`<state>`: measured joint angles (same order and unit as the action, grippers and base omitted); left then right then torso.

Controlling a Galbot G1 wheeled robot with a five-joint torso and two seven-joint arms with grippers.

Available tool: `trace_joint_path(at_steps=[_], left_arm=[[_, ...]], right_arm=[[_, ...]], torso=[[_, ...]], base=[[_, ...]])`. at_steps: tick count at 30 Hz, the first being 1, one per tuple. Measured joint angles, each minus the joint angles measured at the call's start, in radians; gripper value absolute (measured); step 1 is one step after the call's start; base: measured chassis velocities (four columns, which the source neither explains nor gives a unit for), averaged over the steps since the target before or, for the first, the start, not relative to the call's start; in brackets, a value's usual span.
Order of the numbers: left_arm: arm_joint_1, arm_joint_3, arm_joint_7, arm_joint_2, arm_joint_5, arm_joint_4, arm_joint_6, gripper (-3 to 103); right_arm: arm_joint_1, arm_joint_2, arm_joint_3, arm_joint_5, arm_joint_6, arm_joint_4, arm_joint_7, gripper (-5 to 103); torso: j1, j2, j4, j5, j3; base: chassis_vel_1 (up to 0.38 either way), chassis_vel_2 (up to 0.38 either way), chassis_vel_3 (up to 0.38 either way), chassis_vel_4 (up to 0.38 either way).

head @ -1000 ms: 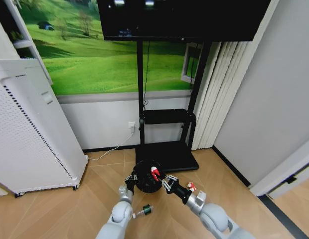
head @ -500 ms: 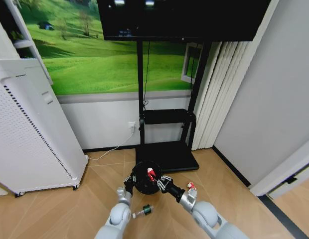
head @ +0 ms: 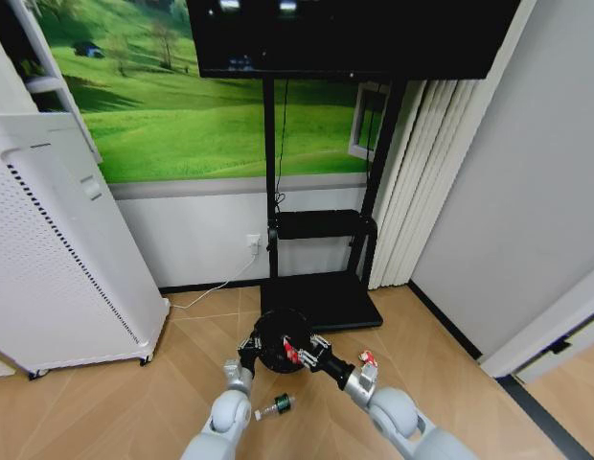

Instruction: Pick up the trash bin and place the garbage on the floor into it.

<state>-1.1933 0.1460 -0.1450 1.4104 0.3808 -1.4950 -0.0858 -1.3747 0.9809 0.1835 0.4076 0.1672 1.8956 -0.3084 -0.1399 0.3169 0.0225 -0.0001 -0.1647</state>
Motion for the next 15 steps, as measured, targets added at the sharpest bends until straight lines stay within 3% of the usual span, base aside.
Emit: trace_joint_path(at_steps=[1, 2, 5, 9, 11, 15], left_arm=[[0.000, 0.001, 0.000, 0.000, 0.000, 0.000, 0.000, 7], [0.000, 0.001, 0.000, 0.000, 0.000, 0.000, 0.000, 7], [0.000, 0.003, 0.000, -0.003, 0.000, 0.000, 0.000, 7], [0.000, 0.005, 0.000, -0.005, 0.000, 0.000, 0.000, 7], [0.000, 0.007, 0.001, -0.008, 0.000, -0.001, 0.000, 7], [0.000, 0.009, 0.001, -0.015, 0.003, -0.003, -0.001, 7]], right_arm=[[0.000, -0.002, 0.001, 0.000, 0.000, 0.000, -0.003, 68], [0.000, -0.002, 0.001, 0.000, 0.000, 0.000, -0.003, 68], [0.000, -0.006, 0.005, 0.000, 0.002, 0.000, -0.008, 84], [0.000, -0.007, 0.006, 0.000, 0.003, 0.000, -0.008, 89], [0.001, -0.006, 0.008, 0.000, 0.003, 0.000, -0.009, 98], [-0.001, -0.003, 0.012, -0.002, 0.003, -0.002, -0.010, 100]], torso=[[0.000, 0.000, 0.0000, 0.0000, 0.000], [0.000, 0.000, 0.0000, 0.0000, 0.000], [0.000, 0.000, 0.0000, 0.0000, 0.000], [0.000, 0.000, 0.0000, 0.0000, 0.000], [0.000, 0.000, 0.0000, 0.0000, 0.000], [0.000, 0.000, 0.0000, 0.0000, 0.000]], base=[[0.000, 0.000, 0.000, 0.000], [0.000, 0.000, 0.000, 0.000], [0.000, 0.000, 0.000, 0.000], [0.000, 0.000, 0.000, 0.000], [0.000, 0.000, 0.000, 0.000], [0.000, 0.000, 0.000, 0.000]])
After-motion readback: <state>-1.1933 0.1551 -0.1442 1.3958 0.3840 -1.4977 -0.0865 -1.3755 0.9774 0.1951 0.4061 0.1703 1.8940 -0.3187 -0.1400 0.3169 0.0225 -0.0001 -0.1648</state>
